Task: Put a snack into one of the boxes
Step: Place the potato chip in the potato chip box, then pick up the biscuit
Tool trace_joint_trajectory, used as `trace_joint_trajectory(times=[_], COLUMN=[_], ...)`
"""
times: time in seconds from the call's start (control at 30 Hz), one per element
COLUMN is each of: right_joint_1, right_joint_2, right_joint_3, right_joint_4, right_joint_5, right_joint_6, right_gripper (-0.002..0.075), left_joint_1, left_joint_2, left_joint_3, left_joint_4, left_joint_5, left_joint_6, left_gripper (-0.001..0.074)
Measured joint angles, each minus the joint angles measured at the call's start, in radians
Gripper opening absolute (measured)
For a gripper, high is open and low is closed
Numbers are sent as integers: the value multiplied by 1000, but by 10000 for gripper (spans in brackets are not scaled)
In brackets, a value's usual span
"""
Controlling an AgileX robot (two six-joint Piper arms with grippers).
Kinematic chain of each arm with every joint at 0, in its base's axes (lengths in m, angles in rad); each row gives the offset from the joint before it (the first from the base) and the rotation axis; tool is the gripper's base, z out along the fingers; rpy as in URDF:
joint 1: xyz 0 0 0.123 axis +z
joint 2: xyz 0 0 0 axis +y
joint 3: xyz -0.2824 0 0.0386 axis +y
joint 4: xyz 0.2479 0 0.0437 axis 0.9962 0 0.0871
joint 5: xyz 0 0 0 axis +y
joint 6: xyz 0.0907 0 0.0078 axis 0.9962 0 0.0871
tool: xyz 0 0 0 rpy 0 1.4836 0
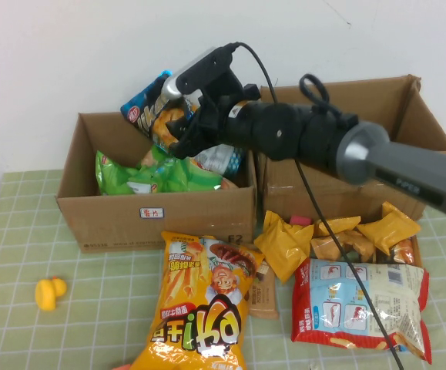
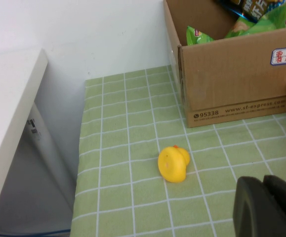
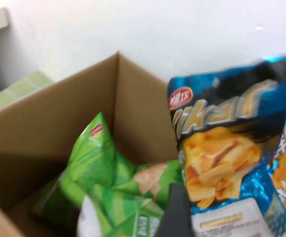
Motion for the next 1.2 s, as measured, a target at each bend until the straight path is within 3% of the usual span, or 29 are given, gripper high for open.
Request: trace_joint_trajectory(times=[0.1, 0.3, 0.4, 0.57, 0.7, 0.93, 1.2], right_joint_1=[0, 0, 0, -20, -77, -255, -369], right_joint_2=[-40, -198, -285, -433, -548, -799, -825], right_joint_3=[0, 0, 0, 0, 57, 422, 711], right_joint_4=[2, -36, -65, -75, -75, -86, -136], right_joint_5=[75, 278, 408, 681, 797, 763, 664], right_joint_6=[-2, -22, -20, 0, 16, 29, 84], right_gripper=[477, 125, 35, 6, 2, 1, 0], left_joint_1=[0, 0, 0, 0, 0, 0, 0], left_joint_2=[0, 0, 0, 0, 0, 0, 0], left_joint_3=[0, 0, 0, 0, 0, 0, 0], left_joint_4=[0, 0, 0, 0, 0, 0, 0], left_joint_5=[0, 0, 0, 0, 0, 0, 0], left_joint_6=[0, 0, 0, 0, 2, 2, 2], left_gripper=[-2, -2, -2, -2, -2, -2, -3])
